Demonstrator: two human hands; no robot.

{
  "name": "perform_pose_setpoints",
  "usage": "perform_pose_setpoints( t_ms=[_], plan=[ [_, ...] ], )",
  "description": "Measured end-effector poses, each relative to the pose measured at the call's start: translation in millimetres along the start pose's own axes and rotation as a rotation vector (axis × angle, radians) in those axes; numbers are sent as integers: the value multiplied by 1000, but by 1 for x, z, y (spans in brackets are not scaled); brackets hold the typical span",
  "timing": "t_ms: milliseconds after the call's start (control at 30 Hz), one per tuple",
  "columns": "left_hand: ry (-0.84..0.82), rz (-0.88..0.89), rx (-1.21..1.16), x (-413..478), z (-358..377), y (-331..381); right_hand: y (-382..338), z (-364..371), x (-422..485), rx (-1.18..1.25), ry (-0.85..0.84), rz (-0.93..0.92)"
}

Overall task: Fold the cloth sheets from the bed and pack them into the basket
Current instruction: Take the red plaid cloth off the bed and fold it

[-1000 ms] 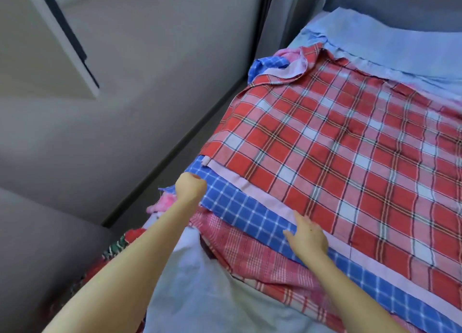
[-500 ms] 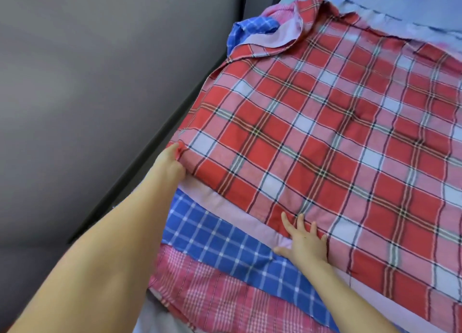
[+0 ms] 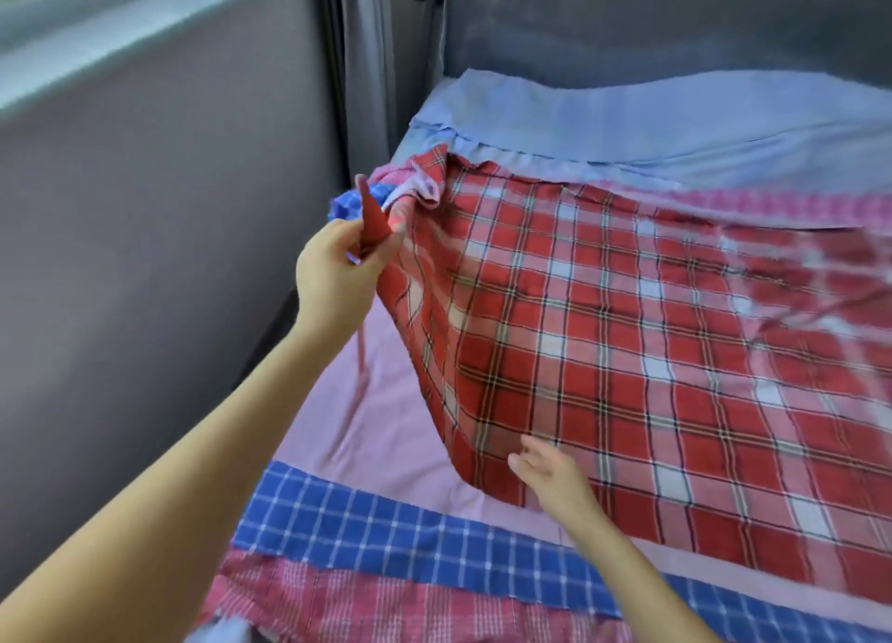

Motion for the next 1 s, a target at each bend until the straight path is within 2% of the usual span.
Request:
perform_pose_setpoints(
  t_ms=[33,133,233,400,633,833,1000],
  plan=[
    [-42,59,43,-8,17,32,-2,-29,-26,115,42,20],
    [-161,44,-32,-38,66,88,9,-101,-92,308,147,55],
    [-243,2,-77,-71,111,127,43,-159,-145,324,246,93],
    [-339,119,76,-133,188,191,127,-242,-249,345,409,195],
    [-461,253,165,-252,281,251,263,-324,-345,427,457,279],
    [-516,328,294,-379,408,289,385,-428,-410,428,487,265],
    [-563,293,310,-493,527,304,496,-507,-457,430,500,299]
  ],
)
Point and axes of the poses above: each hand's wrist, its own x-axis towards the middle knuckle, its own z-axis out of the palm, y = z × x, the point moved 9 cm from there along x, towards the middle knuckle, and after that the axes turned 14 degrees about -x, right-handed, at the moved point
